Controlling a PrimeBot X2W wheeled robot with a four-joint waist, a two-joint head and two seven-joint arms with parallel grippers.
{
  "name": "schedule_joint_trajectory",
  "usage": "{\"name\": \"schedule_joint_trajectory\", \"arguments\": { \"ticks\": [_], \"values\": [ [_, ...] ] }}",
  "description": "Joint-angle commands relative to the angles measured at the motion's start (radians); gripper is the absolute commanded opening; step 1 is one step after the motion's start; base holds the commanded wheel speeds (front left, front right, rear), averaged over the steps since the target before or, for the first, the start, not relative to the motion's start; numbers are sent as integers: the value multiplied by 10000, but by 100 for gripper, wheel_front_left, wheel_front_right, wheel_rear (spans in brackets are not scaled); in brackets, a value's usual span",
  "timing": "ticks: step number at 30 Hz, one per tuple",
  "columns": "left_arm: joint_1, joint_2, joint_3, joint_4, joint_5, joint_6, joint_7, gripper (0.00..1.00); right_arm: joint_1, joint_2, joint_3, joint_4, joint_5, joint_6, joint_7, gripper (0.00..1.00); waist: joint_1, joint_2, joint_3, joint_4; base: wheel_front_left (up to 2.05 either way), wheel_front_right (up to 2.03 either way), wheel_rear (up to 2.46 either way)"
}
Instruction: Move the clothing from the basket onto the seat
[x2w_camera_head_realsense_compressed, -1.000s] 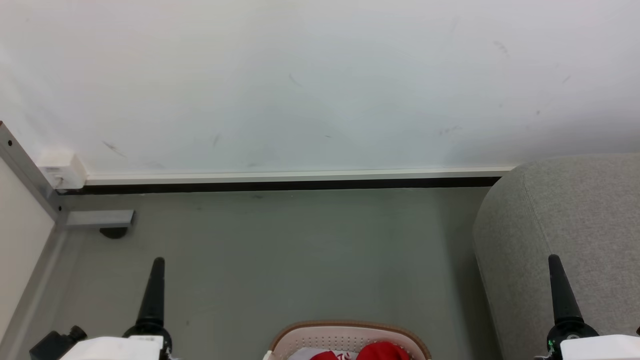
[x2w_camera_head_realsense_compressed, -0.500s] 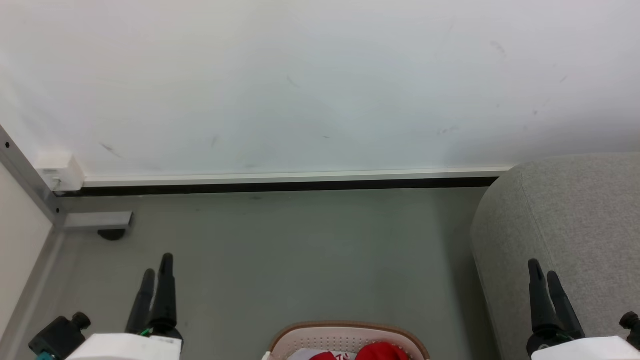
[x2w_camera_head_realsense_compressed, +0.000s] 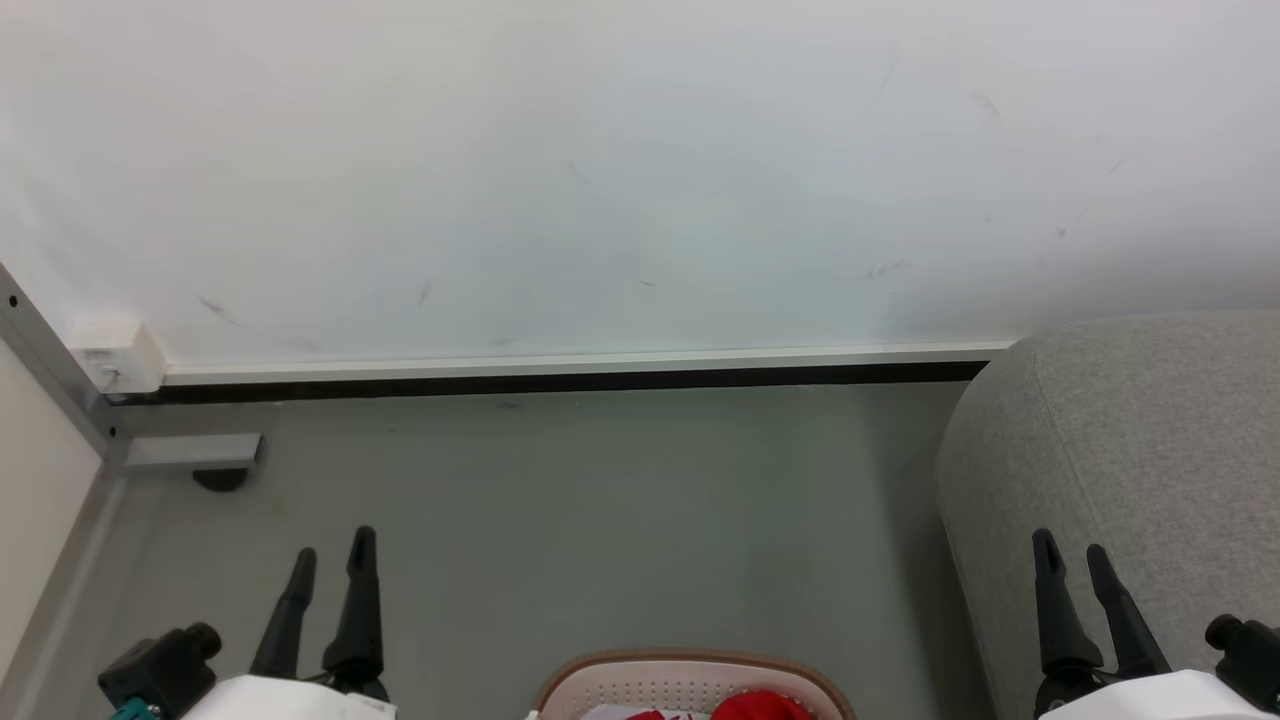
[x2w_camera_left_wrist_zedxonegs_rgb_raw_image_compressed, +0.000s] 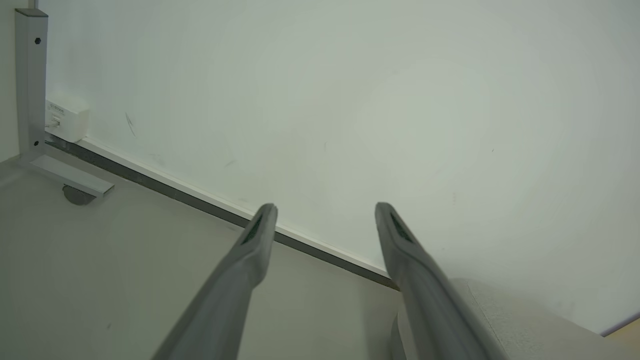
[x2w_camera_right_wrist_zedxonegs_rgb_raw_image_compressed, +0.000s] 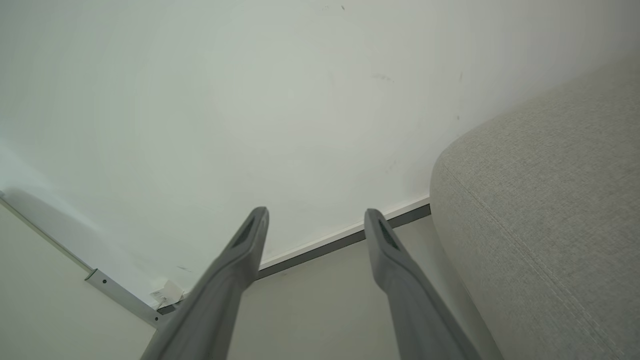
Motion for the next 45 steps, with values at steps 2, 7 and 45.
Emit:
{"name": "schedule_joint_trajectory", "arguments": {
  "ticks": [2,7,45],
  "values": [
    [0,139,-51,21,436,13,-126,100,-274,-20,-25,-27,-581,-10,-11,100,0,0,-25,-12,0,0,0],
    [46,225,-178,272,1092,117,-255,100,-280,34,-32,106,-1229,-11,30,100,0,0,-83,-23,0,0,0],
    [32,421,-594,454,4292,375,-1150,100,-381,356,53,479,-4631,-18,-461,100,0,0,-201,-124,0,0,0]
  ]
}}
